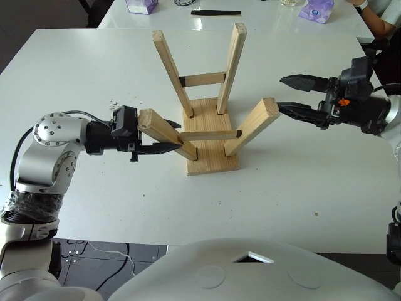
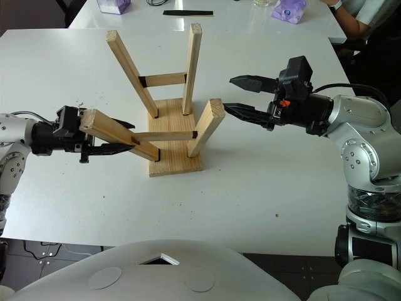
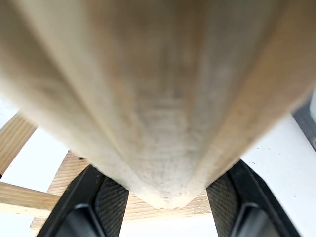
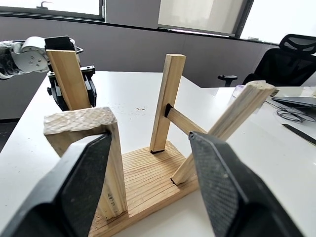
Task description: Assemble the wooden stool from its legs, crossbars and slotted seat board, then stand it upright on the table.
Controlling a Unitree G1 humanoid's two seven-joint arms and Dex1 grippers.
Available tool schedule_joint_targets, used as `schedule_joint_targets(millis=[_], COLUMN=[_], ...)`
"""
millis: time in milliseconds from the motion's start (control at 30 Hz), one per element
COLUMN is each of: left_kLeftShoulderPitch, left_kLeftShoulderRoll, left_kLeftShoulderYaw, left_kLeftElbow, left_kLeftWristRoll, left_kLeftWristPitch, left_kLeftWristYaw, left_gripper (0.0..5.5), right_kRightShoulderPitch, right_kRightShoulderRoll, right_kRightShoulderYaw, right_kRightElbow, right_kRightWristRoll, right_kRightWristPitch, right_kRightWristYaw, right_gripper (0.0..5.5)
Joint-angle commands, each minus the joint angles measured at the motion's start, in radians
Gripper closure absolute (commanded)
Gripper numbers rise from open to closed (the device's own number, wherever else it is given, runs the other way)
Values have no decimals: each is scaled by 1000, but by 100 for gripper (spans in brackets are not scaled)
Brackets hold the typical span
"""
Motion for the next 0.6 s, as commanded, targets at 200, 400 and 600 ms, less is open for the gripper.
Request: schedule_joint_targets(millis=[200,400,600], left_kLeftShoulderPitch=[19,22,28], left_kLeftShoulderRoll=[-75,-90,-113], left_kLeftShoulderYaw=[-93,-94,-133], left_kLeftElbow=[40,57,49], left_kLeftWristRoll=[66,104,164], left_kLeftWristPitch=[203,215,205], left_kLeftWristYaw=[162,217,246], left_gripper=[345,345,344], right_kRightShoulderPitch=[-7,6,9], right_kRightShoulderRoll=[13,12,18], right_kRightShoulderYaw=[20,24,34], right_kRightElbow=[-15,-19,-26], right_kRightWristRoll=[-8,-16,-19], right_kRightWristPitch=[-14,-24,-28], right_kRightWristYaw=[16,21,26], right_gripper=[262,262,262])
